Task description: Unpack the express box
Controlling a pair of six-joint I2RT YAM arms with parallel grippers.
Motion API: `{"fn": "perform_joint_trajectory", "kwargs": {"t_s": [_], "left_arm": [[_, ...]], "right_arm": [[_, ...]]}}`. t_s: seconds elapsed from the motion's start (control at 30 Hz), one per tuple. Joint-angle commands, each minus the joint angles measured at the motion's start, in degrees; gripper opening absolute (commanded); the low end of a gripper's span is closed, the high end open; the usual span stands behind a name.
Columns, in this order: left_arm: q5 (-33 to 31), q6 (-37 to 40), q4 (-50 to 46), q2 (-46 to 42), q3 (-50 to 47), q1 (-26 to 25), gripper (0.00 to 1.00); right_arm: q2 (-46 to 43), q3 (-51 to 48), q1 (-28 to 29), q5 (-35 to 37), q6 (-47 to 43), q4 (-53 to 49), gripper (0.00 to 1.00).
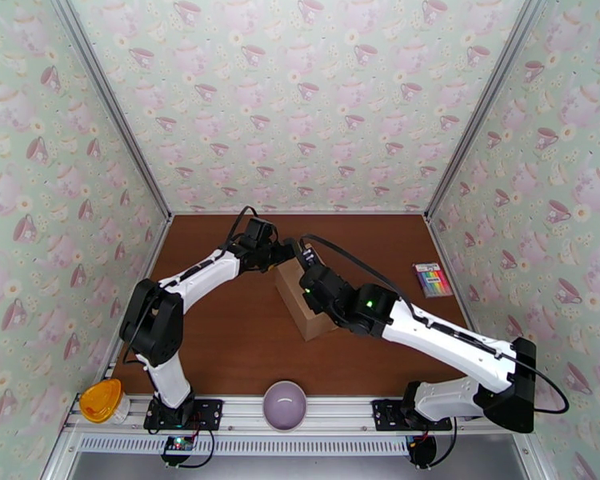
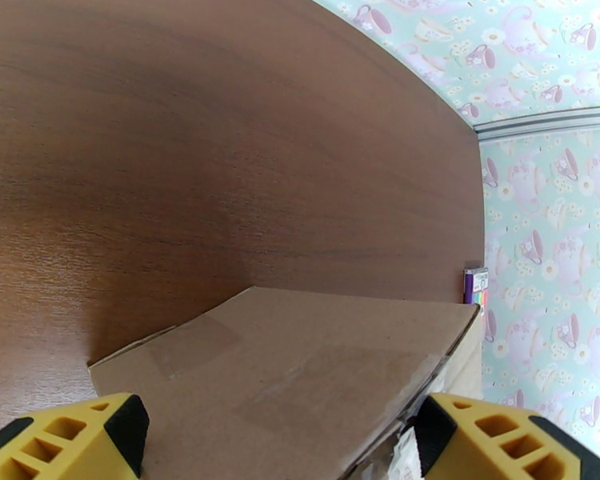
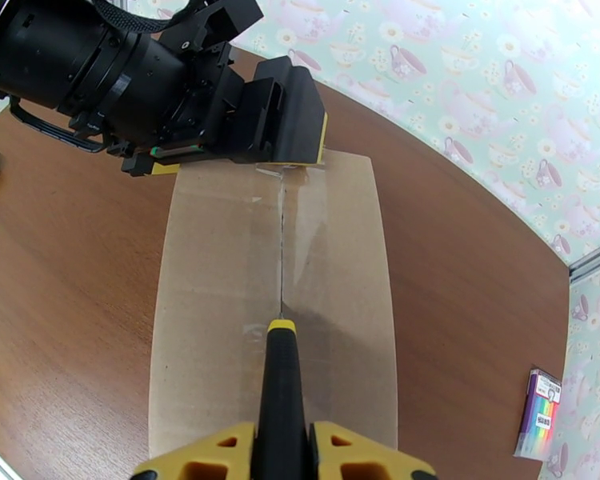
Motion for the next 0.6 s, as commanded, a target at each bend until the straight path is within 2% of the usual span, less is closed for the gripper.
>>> {"fn": "perform_joint_trajectory", "kwargs": {"t_s": [0.0,0.3,0.57], "left_arm": [[-4.62,-1.32,-6.61,4.27,-1.02,1.29,0.94],[-4.97,-1.49,-6.80,5.22,0.13,1.47,0.93],[-5.67,-1.73,-6.96,5.53,0.21,1.55,0.93]], "right_arm": [[-2.08,0.81,0.82,-2.50,1.46,-6.68,0.00],[-2.17,-2.44,0.79,-3.38,3.72,-6.67,0.00],[-3.71,1.69,1.49,-2.06,3.39,-9.99,0.00]]}}
